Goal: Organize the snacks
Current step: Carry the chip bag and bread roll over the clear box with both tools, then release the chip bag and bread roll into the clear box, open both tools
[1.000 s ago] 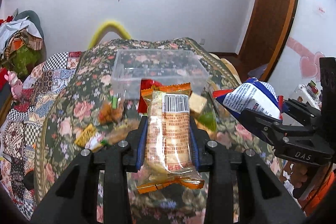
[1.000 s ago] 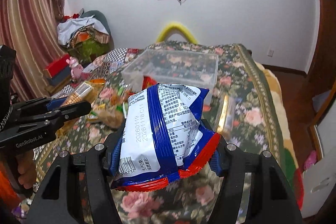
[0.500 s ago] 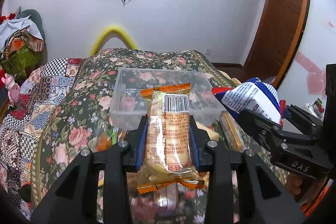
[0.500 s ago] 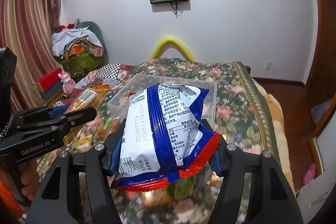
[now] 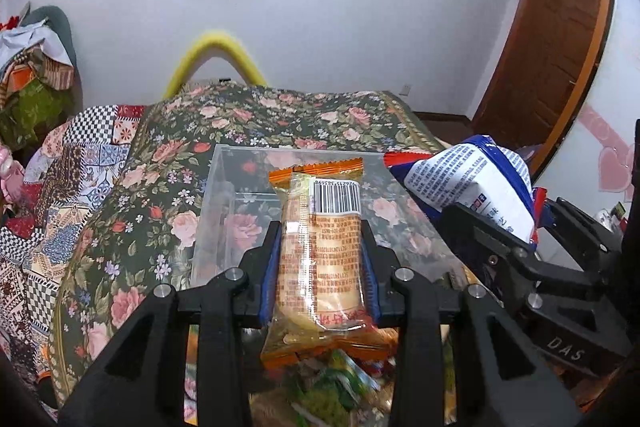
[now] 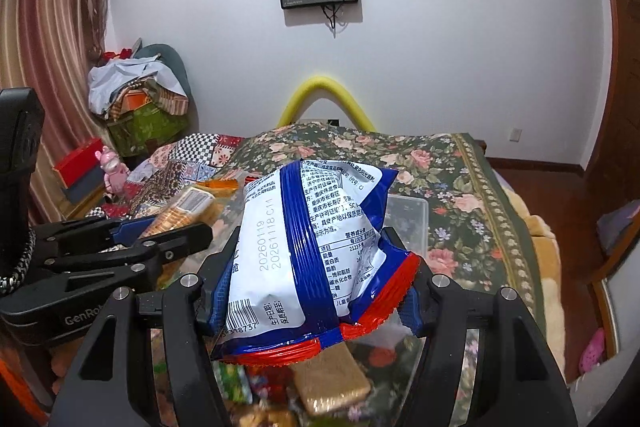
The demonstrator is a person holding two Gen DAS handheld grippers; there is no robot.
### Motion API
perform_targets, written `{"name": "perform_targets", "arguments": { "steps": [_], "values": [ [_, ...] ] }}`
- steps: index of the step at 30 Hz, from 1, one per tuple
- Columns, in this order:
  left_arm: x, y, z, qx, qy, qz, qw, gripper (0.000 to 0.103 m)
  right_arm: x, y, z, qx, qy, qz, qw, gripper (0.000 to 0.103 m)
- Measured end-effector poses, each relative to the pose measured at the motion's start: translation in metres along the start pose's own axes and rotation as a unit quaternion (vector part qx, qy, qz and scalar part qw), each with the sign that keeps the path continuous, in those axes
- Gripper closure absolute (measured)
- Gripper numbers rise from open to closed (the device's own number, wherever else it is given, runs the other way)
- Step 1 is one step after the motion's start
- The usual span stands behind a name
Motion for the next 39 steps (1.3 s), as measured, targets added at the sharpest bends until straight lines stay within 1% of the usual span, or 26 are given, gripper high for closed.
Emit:
{"name": "perform_targets", "arguments": {
  "steps": [3,6,9,13,17,19,21,25,26,28,29,32,36,39],
  "values": [
    [-0.017,-0.005,-0.01,0.002,-0.012,-0.01,0.9999,0.068,-0.016,0.0,0.002,0.005,0.006,-0.01,1.0,0.042],
    [-0.033,-0.009,-0.02,0.009,-0.014,-0.024,0.9996,0.068,-0.034,0.003,0.005,0.005,0.01,-0.026,1.0,0.042],
    [-0.047,-0.013,-0.032,0.02,-0.034,-0.033,0.9987,0.068,-0.053,0.007,0.01,0.002,0.011,-0.049,0.999,0.042],
    [-0.067,-0.015,-0.044,0.024,-0.05,-0.051,0.9972,0.068,-0.073,0.012,0.012,0.013,0.019,-0.072,0.997,0.042],
    [-0.087,-0.013,-0.054,0.04,-0.043,-0.079,0.9951,0.068,-0.09,0.019,0.011,0.03,0.018,-0.102,0.994,0.042],
    [-0.096,-0.01,-0.056,0.039,-0.04,-0.097,0.9937,0.068,-0.098,0.023,0.011,0.041,0.017,-0.116,0.992,0.042],
    [-0.104,-0.006,-0.058,0.037,-0.04,-0.109,0.9925,0.068,-0.101,0.026,0.01,0.048,0.019,-0.121,0.991,0.042],
    [-0.114,-0.002,-0.063,0.041,-0.042,-0.121,0.9909,0.068,-0.108,0.028,0.01,0.055,0.014,-0.128,0.99,0.041],
    [-0.116,-0.002,-0.064,0.042,-0.044,-0.125,0.9903,0.068,-0.107,0.028,0.008,0.057,0.014,-0.128,0.99,0.039],
    [-0.118,-0.002,-0.062,0.04,-0.041,-0.129,0.99,0.068,-0.106,0.027,0.007,0.056,0.013,-0.126,0.99,0.038],
    [-0.117,-0.001,-0.061,0.039,-0.033,-0.128,0.9904,0.068,-0.104,0.026,0.008,0.053,0.014,-0.124,0.991,0.035],
    [-0.108,-0.001,-0.056,0.039,-0.024,-0.12,0.9917,0.067,-0.1,0.024,0.011,0.043,0.005,-0.119,0.992,0.032],
    [-0.093,-0.002,-0.053,0.044,-0.02,-0.111,0.9927,0.067,-0.086,0.019,0.019,0.026,0.001,-0.113,0.993,0.032],
    [-0.072,-0.007,-0.048,0.038,-0.02,-0.092,0.9949,0.067,-0.071,0.015,0.024,0.023,0.003,-0.1,0.995,0.032]
  ]
}}
Point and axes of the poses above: each gripper's, at about its wrist camera, not at the fingertips, and x roughly against the way its jaws point, z to its right, y to its underside, the point moved 5 cm from there along -x, roughly the way its jaws point, and after that the axes turned 13 degrees about y, right-handed, at the moved point
